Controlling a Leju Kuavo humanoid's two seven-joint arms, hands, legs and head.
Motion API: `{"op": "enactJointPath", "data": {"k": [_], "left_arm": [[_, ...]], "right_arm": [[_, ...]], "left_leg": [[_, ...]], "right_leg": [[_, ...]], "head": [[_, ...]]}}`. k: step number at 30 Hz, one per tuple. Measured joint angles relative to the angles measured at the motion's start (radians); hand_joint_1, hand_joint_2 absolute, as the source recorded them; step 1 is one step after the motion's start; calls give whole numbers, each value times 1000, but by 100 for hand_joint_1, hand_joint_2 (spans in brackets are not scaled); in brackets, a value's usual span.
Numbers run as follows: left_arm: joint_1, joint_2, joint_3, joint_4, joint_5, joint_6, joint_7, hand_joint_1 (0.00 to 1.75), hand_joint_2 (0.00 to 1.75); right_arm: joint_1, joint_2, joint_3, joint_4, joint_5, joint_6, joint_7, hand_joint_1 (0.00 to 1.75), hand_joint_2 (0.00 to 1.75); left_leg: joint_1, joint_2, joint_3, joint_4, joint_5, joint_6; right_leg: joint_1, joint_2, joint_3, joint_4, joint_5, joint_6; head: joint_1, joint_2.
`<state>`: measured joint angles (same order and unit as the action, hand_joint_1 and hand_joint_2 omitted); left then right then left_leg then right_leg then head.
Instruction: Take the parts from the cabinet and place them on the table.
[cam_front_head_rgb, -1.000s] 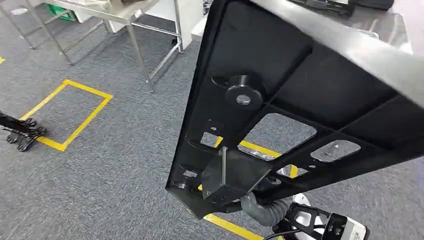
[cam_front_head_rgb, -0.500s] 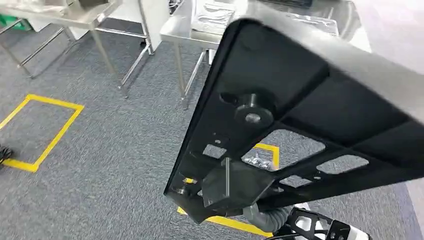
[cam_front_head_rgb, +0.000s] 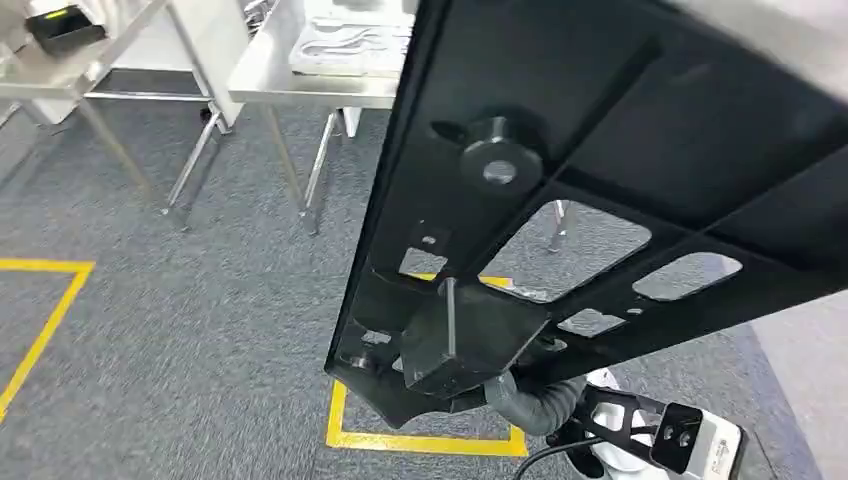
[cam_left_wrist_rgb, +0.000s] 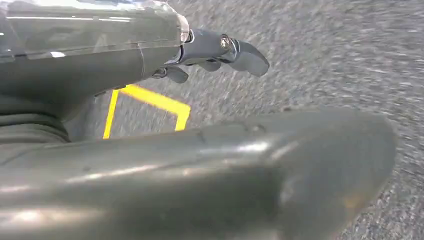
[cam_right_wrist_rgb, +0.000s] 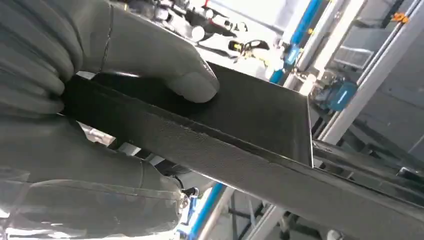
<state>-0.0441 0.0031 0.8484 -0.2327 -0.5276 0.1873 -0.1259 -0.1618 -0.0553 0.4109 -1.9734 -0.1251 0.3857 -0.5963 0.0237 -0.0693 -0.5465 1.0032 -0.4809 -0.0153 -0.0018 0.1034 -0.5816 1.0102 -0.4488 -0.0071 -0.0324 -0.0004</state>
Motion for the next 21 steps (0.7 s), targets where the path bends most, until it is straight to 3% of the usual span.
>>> {"op": "enactJointPath", "data": {"k": [3,4,5,6,8,9,10,11,13,14,15,19,21], "left_arm": [[-6,3,0,0,-5,-2,-1,0,0],[-10,1,0,0,-5,-4,-2,0,0],[-12,3,0,0,-5,-6,-3,0,0],[-11,3,0,0,-5,-7,-5,0,0],[-6,3,0,0,-5,-8,-5,0,0],[-5,3,0,0,-5,-8,-5,0,0],[-5,3,0,0,-5,-8,-5,0,0],[-7,3,0,0,-5,-8,-6,0,0],[-9,3,0,0,-5,-9,-7,0,0],[-9,2,0,0,-5,-11,-8,0,0],[-8,2,1,0,-4,-14,-10,0,0],[-19,3,6,0,-2,-23,-12,0,0],[-16,3,6,0,-3,-31,-15,0,0]], "right_arm": [[-1,0,0,2,0,0,-2,175,175],[-2,0,0,2,0,0,-3,175,175],[-5,0,0,3,0,0,-5,175,175],[-11,0,0,5,0,0,-5,175,175],[-12,0,0,10,0,0,-5,175,175],[-12,-2,0,13,0,0,-5,175,175],[-11,-2,0,16,0,0,-5,175,175],[-12,-2,0,18,0,0,-5,175,175],[-13,-3,0,18,0,0,-5,175,175],[-17,-3,0,18,0,0,-6,175,175],[-24,-3,1,19,0,0,-7,175,175],[-35,-4,5,22,13,-1,-10,175,175],[-47,-3,11,22,15,-4,-10,175,175]], "left_leg": [[-10,26,-1,5,4,16],[3,39,1,-7,12,27],[0,50,3,-10,14,34],[-1,60,3,-11,14,40],[-5,85,2,-10,12,42],[-5,99,1,-9,11,42],[-5,112,1,-9,10,41],[-5,122,3,-9,8,39],[-5,141,10,-8,2,34],[-6,151,15,-8,-1,29],[-13,151,9,-8,-7,19],[-11,178,28,-14,-13,-5],[-5,112,9,37,-43,-13]], "right_leg": [[-10,26,-9,-8,10,22],[-5,17,-10,-3,6,27],[-2,-46,-20,19,-11,30],[-2,-77,-48,74,-46,32],[-8,-94,-124,227,-115,38],[-11,-94,-160,294,-133,41],[-13,-97,-167,302,-121,42],[-13,-100,-149,264,-91,43],[-13,-124,-59,97,-9,38],[-9,-164,-10,11,14,31],[1,-166,-4,-1,3,27],[2,-135,-8,-7,2,4],[-6,-127,2,-16,1,-11]], "head": [[0,0],[0,0],[0,0],[0,0],[0,0],[0,0],[0,0],[0,0],[0,0],[0,0],[0,0],[0,0],[0,0]]}}
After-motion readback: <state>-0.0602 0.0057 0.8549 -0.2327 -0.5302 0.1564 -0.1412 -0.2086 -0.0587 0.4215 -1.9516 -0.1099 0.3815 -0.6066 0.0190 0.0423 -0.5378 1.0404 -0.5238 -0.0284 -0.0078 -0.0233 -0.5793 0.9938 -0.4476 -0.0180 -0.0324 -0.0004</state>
